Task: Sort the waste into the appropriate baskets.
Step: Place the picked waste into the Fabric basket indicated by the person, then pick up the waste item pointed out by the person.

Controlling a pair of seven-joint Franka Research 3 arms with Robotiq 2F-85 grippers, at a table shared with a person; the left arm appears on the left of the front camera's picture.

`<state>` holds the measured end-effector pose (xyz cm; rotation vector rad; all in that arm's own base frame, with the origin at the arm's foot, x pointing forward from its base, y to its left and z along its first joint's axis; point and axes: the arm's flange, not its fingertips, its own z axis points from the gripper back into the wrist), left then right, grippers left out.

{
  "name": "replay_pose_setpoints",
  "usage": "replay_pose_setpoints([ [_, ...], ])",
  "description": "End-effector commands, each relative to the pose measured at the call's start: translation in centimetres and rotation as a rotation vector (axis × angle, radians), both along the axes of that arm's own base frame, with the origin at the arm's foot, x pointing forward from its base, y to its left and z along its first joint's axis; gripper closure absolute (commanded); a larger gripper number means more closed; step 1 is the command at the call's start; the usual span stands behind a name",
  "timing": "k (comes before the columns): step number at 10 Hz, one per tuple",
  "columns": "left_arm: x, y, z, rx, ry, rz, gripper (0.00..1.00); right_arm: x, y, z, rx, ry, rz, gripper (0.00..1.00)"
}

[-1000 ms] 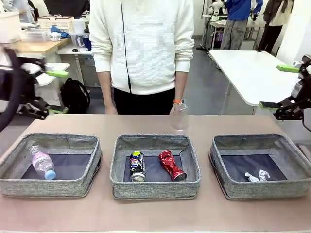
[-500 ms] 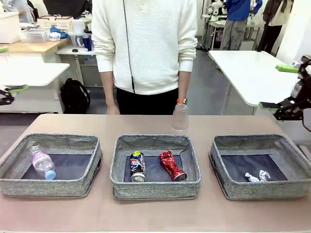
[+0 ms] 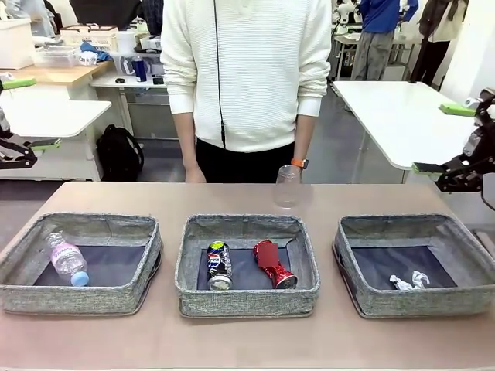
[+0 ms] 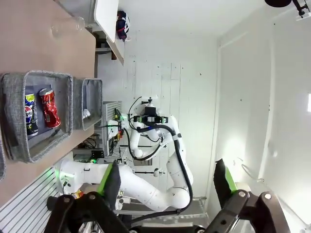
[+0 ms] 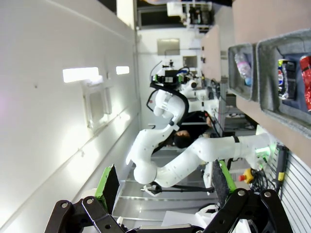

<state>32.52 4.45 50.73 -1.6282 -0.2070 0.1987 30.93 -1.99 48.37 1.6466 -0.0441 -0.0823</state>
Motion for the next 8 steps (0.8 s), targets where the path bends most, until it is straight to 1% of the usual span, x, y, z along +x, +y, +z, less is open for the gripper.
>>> replay_pose_setpoints([
  [1,-0.06,0.13,0.4,-0.01,0.002,0.013,0.0,-0.03,-0.12,0.24,0.008,-0.011,0.005,0.0],
  [8,-0.06,0.13,0.4,-0.01,0.002,0.013,0.0,-0.03,-0.12,0.24,0.008,-0.011,0.005,0.0],
])
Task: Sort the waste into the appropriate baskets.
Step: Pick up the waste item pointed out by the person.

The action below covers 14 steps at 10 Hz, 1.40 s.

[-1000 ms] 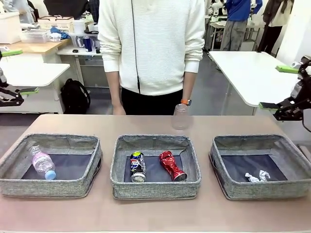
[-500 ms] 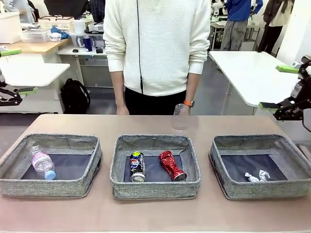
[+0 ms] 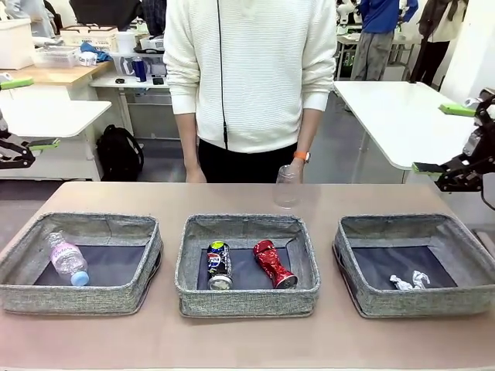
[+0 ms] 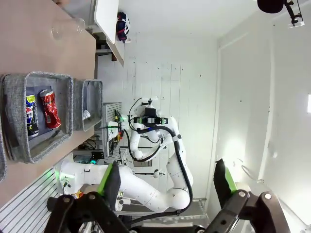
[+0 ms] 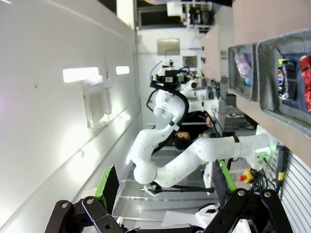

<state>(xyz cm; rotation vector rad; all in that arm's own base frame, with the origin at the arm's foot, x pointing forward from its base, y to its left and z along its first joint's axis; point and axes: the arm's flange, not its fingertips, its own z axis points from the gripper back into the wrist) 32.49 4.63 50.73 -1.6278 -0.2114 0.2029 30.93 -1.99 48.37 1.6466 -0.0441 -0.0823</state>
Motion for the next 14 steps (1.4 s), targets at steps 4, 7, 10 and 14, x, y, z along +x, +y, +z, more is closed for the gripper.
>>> replay_pose_setpoints([
  [4,-0.04,-0.04,0.4,-0.01,0.002,0.007,0.0,-0.03,-0.12,0.24,0.008,-0.011,0.005,0.0],
  [7,-0.04,-0.04,0.4,-0.01,0.002,0.007,0.0,-0.03,-0.12,0.24,0.008,-0.011,0.005,0.0],
  [10,-0.04,-0.04,0.4,-0.01,0.002,0.007,0.0,-0.03,-0.12,0.24,0.008,-0.011,0.005,0.0],
  [14,-0.04,-0.04,0.4,-0.01,0.002,0.007,0.0,0.0,0.0,0.0,0.0,0.0,0.0,0.0],
])
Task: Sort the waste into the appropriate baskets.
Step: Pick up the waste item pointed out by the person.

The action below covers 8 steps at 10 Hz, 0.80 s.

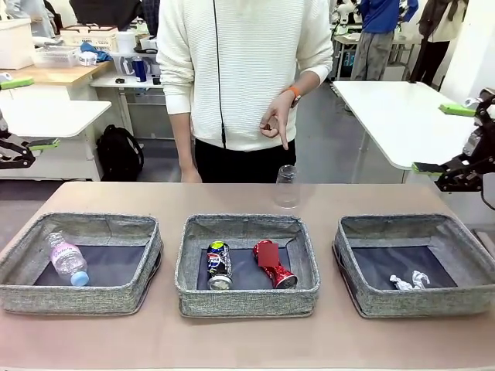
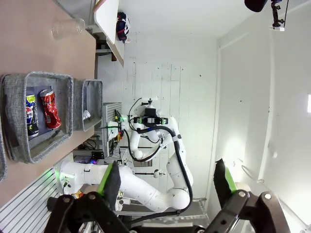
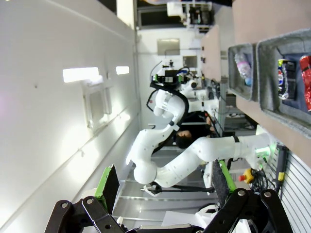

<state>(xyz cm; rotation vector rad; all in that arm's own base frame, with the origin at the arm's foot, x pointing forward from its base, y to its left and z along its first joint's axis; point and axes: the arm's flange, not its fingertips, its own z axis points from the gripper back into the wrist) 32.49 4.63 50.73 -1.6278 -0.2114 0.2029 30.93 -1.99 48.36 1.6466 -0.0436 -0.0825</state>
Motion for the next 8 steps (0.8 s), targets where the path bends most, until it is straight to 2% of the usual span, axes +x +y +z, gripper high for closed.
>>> replay_pose_setpoints([
  [1,0.0,0.0,0.4,-0.01,0.002,0.007,0.0,0.8,0.6,-0.2,-0.902,-0.098,-0.52,0.0],
  [2,0.0,0.0,0.4,-0.01,0.002,0.007,0.0,1.0,1.8,0.1,-1.252,-0.409,-0.516,0.0],
  [3,0.0,0.0,0.4,-0.01,0.002,0.007,0.0,1.7,3.7,1.0,-1.372,-0.681,-0.52,0.0],
  [4,0.0,0.0,0.4,-0.01,0.002,0.007,0.0,2.3,5.1,1.8,-1.201,-1.052,-0.624,0.0],
  [5,0.0,0.0,0.4,-0.01,0.002,0.007,0.0,3.2,5.8,2.4,-1.09,-1.129,-0.708,0.0],
  [6,0.0,0.0,0.4,-0.01,0.002,0.007,0.0,4.0,6.1,2.7,-1.148,-1.153,-0.792,0.0],
  [7,0.0,0.0,0.4,-0.01,0.002,0.007,0.0,5.1,6.4,2.6,-1.322,-1.188,-0.907,0.0],
  [8,0.0,0.0,0.4,-0.01,0.002,0.007,0.0,5.7,6.7,2.3,-1.497,-1.218,-0.948,0.0],
])
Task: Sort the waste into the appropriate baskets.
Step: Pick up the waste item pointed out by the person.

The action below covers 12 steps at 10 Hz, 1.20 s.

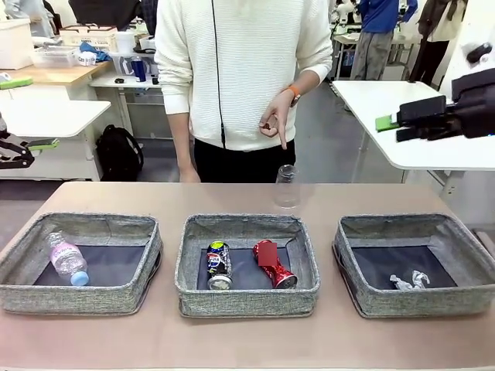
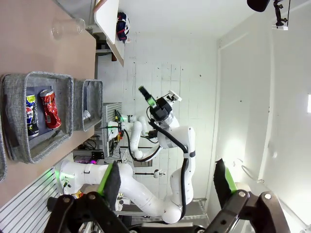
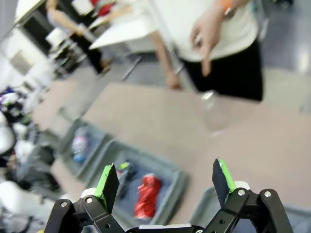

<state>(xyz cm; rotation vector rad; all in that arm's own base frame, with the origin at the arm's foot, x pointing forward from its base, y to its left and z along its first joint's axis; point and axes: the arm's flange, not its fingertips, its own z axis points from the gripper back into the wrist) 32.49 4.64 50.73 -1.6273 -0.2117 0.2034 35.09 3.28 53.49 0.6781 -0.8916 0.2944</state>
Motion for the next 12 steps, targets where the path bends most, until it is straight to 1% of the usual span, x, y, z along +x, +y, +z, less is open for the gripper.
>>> replay_pose_setpoints([
  [1,0.0,-0.1,0.4,-0.01,0.002,0.007,0.0,2.1,1.6,-3.0,-0.589,-0.459,-0.592,0.0],
  [2,0.0,-0.1,0.4,-0.01,0.002,0.007,0.0,0.0,0.0,0.0,0.0,0.0,0.0,0.0],
  [3,0.0,-0.1,0.4,-0.01,0.002,0.007,0.0,0.0,0.0,0.0,0.0,0.0,0.0,0.0],
  [4,0.0,-0.1,0.4,-0.01,0.002,0.007,0.0,0.7,0.2,-0.3,-0.11,-0.107,-0.08,0.0],
  [5,0.0,-0.1,0.4,-0.01,0.002,0.007,0.0,2.8,-0.2,-1.2,-0.206,-0.088,0.098,0.0],
  [6,0.0,-0.1,0.4,-0.01,0.002,0.007,0.0,6.7,-0.8,-3.0,-0.164,-0.09,0.275,0.0],
  [7,0.0,-0.1,0.4,-0.01,0.002,0.007,0.0,10.4,-1.2,-5.1,-0.21,-0.148,0.353,0.0],
  [8,0.0,-0.1,0.4,-0.01,0.002,0.007,0.0,13.7,-1.1,-7.7,-0.255,-0.252,0.451,0.0],
  [9,0.0,-0.1,0.4,-0.01,0.002,0.007,0.0,16.3,-1.1,-9.7,-0.292,-0.32,0.363,0.0],
  [10,0.0,-0.1,0.4,-0.01,0.002,0.007,0.0,17.9,-0.7,-11.3,-0.311,-0.339,0.28,0.0],
  [11,0.0,-0.1,0.4,-0.01,0.002,0.007,0.0,18.9,0.1,-12.9,-0.296,-0.381,0.174,0.0],
  [12,0.0,-0.1,0.4,-0.01,0.002,0.007,0.0,19.6,1.2,-14.3,-0.229,-0.343,0.077,0.0],
])
